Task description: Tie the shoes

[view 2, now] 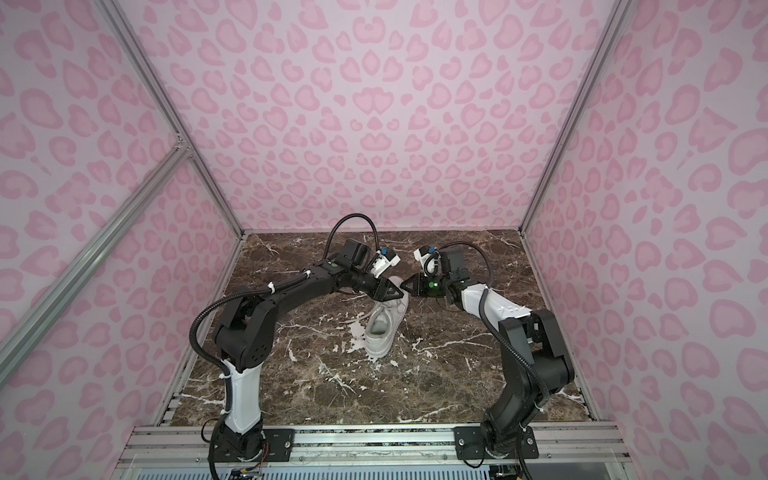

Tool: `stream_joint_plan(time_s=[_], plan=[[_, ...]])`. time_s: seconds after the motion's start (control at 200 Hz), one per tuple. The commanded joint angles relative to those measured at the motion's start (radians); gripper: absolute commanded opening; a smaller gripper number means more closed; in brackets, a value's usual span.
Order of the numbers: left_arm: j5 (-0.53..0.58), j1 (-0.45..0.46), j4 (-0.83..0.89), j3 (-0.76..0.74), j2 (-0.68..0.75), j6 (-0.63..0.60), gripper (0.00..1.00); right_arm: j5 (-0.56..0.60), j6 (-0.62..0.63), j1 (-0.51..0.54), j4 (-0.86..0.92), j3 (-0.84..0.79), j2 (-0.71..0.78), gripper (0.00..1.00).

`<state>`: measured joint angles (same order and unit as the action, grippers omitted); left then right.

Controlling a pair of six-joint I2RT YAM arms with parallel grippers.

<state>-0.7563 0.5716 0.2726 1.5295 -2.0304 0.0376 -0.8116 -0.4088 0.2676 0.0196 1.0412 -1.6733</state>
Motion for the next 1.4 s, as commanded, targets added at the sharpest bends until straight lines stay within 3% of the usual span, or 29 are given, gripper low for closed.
stream_joint_plan(time_s=[0.0,0.445,0.695,0.88,1.055,1.175,1.395], plan=[[-0.018,-0.008,-0.075,-0.017,0.021,0.015,0.46,-0.021,-0.022,0.001,-0.039,-0.006,-0.006,0.0],[-0.041,-0.006,-0.122,-0.008,-0.01,0.033,0.46,-0.095,-0.104,0.009,-0.113,-0.01,-0.016,0.0],[-0.042,-0.01,-0.179,-0.05,-0.004,0.048,0.46,-0.128,-0.224,0.004,-0.252,-0.042,-0.024,0.0],[-0.049,-0.016,-0.203,-0.053,-0.005,0.058,0.38,-0.129,-0.214,0.005,-0.233,-0.047,-0.019,0.0],[-0.057,-0.02,-0.21,-0.055,-0.01,0.065,0.16,-0.126,-0.205,0.004,-0.222,-0.045,-0.014,0.01],[-0.058,-0.024,-0.21,-0.061,-0.008,0.069,0.04,-0.117,-0.193,0.0,-0.207,-0.047,-0.006,0.09],[-0.067,-0.036,-0.225,-0.078,0.004,0.081,0.03,-0.093,-0.169,-0.044,-0.185,-0.104,0.05,0.28]])
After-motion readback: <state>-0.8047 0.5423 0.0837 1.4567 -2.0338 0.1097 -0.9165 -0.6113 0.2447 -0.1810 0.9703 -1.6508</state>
